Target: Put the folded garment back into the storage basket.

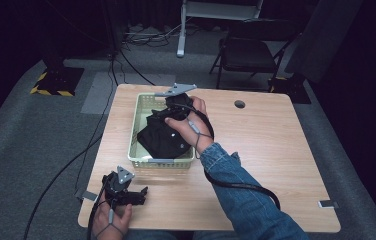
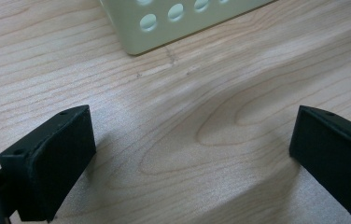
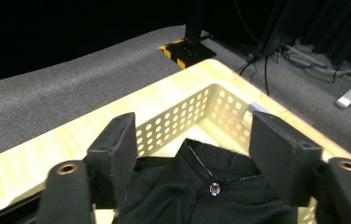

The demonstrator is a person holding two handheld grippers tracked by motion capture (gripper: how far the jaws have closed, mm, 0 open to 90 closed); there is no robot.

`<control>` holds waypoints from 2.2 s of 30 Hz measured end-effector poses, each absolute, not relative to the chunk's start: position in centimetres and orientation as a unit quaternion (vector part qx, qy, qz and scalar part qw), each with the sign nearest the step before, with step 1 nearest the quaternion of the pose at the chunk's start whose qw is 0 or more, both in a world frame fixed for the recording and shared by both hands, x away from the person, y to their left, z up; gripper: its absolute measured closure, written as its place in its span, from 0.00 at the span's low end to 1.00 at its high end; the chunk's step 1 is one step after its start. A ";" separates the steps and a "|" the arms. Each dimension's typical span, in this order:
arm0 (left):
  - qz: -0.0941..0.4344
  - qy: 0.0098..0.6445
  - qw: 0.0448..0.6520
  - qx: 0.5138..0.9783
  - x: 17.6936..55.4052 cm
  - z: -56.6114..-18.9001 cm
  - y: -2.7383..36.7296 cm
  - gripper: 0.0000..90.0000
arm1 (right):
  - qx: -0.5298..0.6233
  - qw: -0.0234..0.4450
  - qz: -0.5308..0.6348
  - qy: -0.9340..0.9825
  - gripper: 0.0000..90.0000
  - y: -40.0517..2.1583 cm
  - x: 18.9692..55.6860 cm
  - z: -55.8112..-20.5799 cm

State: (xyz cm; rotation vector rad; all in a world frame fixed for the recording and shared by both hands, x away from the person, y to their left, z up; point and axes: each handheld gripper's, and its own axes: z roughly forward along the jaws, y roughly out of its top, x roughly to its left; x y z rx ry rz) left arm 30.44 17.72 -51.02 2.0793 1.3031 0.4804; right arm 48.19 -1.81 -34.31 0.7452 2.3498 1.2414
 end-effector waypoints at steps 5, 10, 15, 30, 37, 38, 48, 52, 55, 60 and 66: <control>0.182 0.495 0.315 0.789 30.4 -51.0 17.7 0.00 | 0.253 0.202 0.449 0.833 0.31 -2.3 47.6 -33.3; 0.183 0.493 0.314 0.790 30.4 -51.0 17.8 0.00 | 0.248 0.205 0.449 0.834 0.31 -3.4 47.2 -32.7; 0.183 0.493 0.314 0.790 30.4 -51.0 17.7 0.00 | 0.248 0.210 0.451 0.831 0.31 -4.8 46.8 -32.0; 0.183 0.493 0.314 0.790 30.5 -51.0 17.7 0.00 | 0.262 0.216 0.456 0.823 0.30 -8.2 46.1 -31.2; 0.184 0.493 0.315 0.790 30.4 -51.0 17.7 0.00 | 0.267 0.220 0.454 0.821 0.30 -9.9 45.6 -30.8; 0.183 0.492 0.315 0.791 30.4 -51.0 17.8 0.00 | 0.268 0.221 0.454 0.821 0.30 -10.1 45.6 -30.8; 0.181 0.492 0.315 0.791 30.4 -51.0 17.8 0.00 | 0.284 0.226 0.454 0.814 0.30 -12.9 45.3 -30.7; 0.181 0.492 0.315 0.791 30.4 -51.0 17.8 0.00 | 0.290 0.229 0.452 0.812 0.30 -13.9 45.4 -30.8; 0.181 0.492 0.315 0.791 30.4 -51.0 17.8 0.00 | 0.294 0.230 0.451 0.811 0.30 -14.4 45.4 -30.9; 0.182 0.492 0.315 0.791 30.4 -51.0 17.8 0.00 | 0.298 0.232 0.450 0.809 0.30 -15.3 45.4 -31.1; 0.182 0.492 0.315 0.791 30.4 -51.0 17.8 0.00 | 0.308 0.234 0.444 0.808 0.29 -16.5 45.5 -31.3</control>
